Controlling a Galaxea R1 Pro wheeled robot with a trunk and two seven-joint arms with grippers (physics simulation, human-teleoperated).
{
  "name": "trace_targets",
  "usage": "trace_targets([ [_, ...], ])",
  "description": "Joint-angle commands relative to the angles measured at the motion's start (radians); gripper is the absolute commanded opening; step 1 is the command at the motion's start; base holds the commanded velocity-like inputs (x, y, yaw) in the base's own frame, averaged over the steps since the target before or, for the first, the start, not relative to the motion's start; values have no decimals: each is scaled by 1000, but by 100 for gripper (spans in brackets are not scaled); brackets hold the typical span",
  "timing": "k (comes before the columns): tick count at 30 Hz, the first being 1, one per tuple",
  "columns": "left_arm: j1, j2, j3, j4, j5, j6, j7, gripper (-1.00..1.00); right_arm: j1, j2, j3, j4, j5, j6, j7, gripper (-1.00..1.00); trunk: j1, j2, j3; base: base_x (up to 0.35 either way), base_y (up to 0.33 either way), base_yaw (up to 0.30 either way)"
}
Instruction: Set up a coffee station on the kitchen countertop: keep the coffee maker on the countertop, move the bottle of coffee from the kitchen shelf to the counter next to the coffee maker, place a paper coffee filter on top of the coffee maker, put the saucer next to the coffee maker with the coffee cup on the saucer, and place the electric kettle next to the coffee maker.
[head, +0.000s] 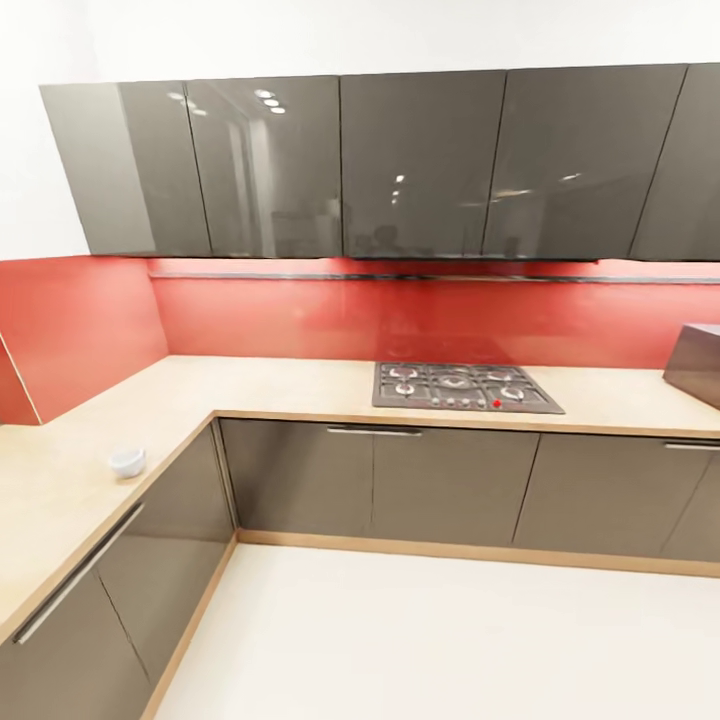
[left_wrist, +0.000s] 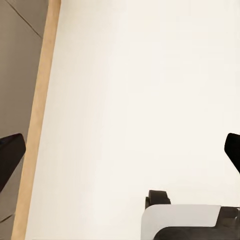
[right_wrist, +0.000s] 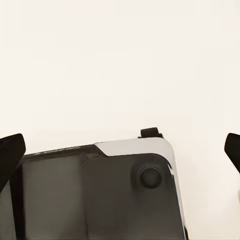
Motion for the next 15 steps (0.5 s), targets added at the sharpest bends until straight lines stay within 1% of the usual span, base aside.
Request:
trace_targets([
  [1,0,0,-7,1,11,-3,-3,100,0,0,7,1,-11,-3,5,100,1,-1,0,338,0,0],
  [15,0,1,-7,1,10,-3,-3,100,0,-1,7,1,-11,-3,4,100,1,-1,0,338,0,0],
])
